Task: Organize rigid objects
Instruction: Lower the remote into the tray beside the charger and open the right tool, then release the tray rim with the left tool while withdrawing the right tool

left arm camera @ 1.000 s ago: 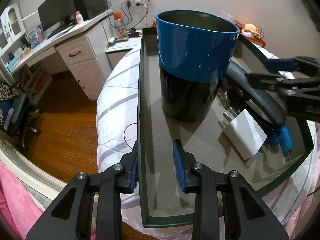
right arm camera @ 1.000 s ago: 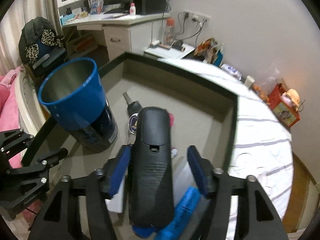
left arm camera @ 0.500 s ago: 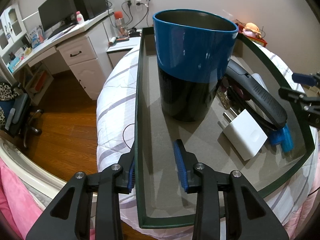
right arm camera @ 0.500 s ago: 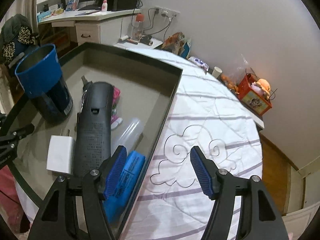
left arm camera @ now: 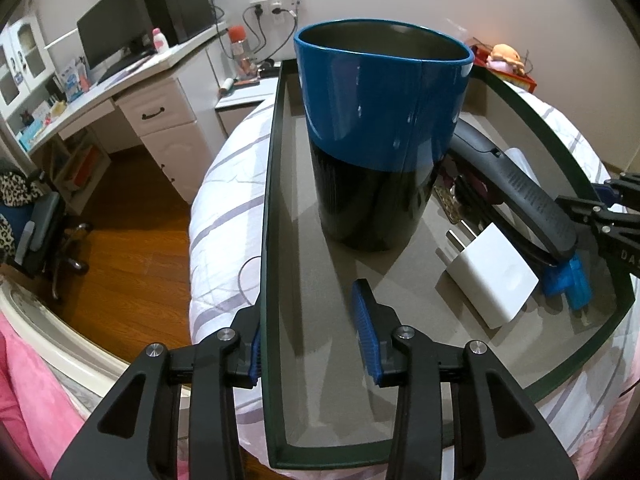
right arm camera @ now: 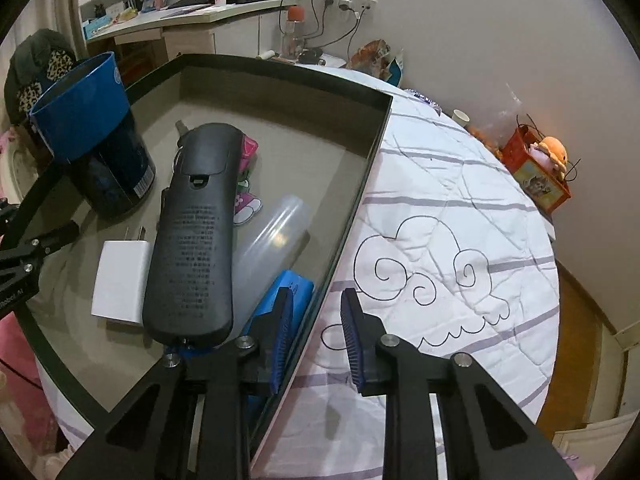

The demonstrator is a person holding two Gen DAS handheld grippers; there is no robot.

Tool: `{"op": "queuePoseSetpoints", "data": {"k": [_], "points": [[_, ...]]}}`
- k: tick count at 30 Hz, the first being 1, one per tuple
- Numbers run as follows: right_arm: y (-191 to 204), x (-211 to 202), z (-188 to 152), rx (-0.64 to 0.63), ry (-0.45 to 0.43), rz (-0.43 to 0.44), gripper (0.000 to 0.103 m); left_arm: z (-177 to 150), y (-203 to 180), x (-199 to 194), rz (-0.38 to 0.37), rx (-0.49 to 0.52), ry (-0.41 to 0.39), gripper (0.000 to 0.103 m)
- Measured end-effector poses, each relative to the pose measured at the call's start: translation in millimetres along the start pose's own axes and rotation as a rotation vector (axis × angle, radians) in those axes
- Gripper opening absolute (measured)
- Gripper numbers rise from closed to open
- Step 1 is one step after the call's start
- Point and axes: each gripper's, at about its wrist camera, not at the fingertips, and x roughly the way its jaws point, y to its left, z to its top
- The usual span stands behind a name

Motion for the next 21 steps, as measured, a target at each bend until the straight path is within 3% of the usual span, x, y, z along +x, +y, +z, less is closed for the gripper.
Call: {"op": "queuePoseSetpoints", "data": {"k": [17, 21], "points": [[-60.7, -9.6, -28.9, 0.147, -0.008, -0.035, 0.027, 32.0, -70.2, 14.1, -0.046, 0.12, 0.003, 0.039], [-71.9, -11.0, -32.5, 0.182, -0.011, -0.042, 0.029, 36.7, -77.6, 17.2, -0.07, 0.134, 0.004, 0.044]]}}
